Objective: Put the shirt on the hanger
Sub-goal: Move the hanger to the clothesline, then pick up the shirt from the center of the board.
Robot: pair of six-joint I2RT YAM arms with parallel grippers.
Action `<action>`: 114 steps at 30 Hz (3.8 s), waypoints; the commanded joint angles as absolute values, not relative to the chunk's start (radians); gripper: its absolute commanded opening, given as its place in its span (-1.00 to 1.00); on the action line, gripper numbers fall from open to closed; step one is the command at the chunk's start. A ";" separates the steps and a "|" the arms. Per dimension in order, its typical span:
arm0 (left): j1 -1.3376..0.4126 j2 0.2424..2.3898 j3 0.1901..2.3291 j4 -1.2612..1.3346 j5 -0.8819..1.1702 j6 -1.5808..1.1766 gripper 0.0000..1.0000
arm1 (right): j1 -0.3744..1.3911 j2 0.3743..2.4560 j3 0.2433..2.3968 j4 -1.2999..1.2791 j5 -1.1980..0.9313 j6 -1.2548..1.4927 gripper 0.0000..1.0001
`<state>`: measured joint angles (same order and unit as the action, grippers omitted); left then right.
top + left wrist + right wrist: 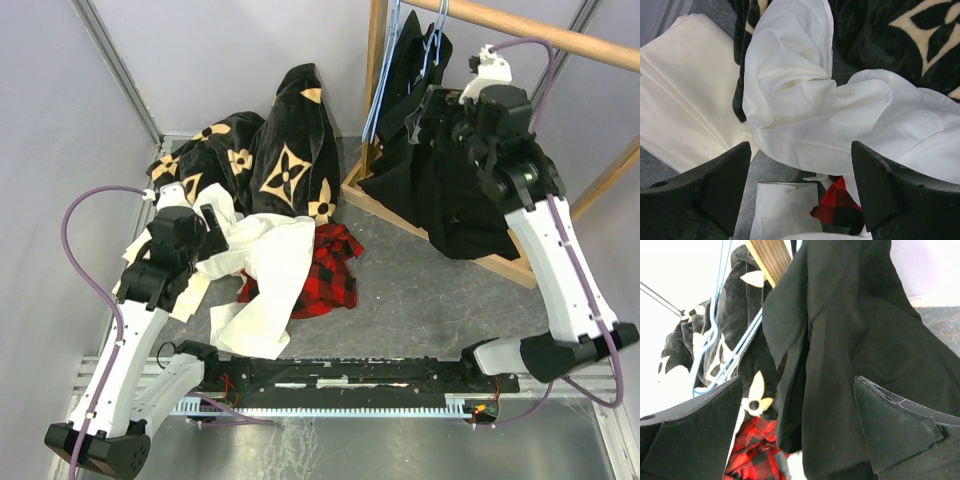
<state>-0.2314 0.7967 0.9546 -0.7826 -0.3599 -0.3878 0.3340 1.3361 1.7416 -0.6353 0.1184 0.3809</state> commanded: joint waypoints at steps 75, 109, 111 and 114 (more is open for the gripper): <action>-0.228 0.790 0.947 -0.702 -0.361 -0.345 0.69 | -0.045 0.986 1.874 -0.938 0.422 0.210 0.93; -0.227 0.881 0.868 -0.687 -0.303 -0.631 0.96 | 0.923 1.076 1.520 -0.974 0.292 0.173 0.94; -0.226 0.864 0.881 -0.699 -0.311 -0.623 0.95 | 0.985 1.147 1.509 -0.917 0.330 0.217 0.96; -0.226 0.836 0.907 -0.720 -0.314 -0.598 0.94 | 1.006 1.208 1.470 -0.795 0.331 0.318 0.96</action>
<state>-0.2310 0.8864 0.8307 -0.7250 -0.2947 -0.6086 0.9771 1.1442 1.5066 -0.9802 0.1940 0.1791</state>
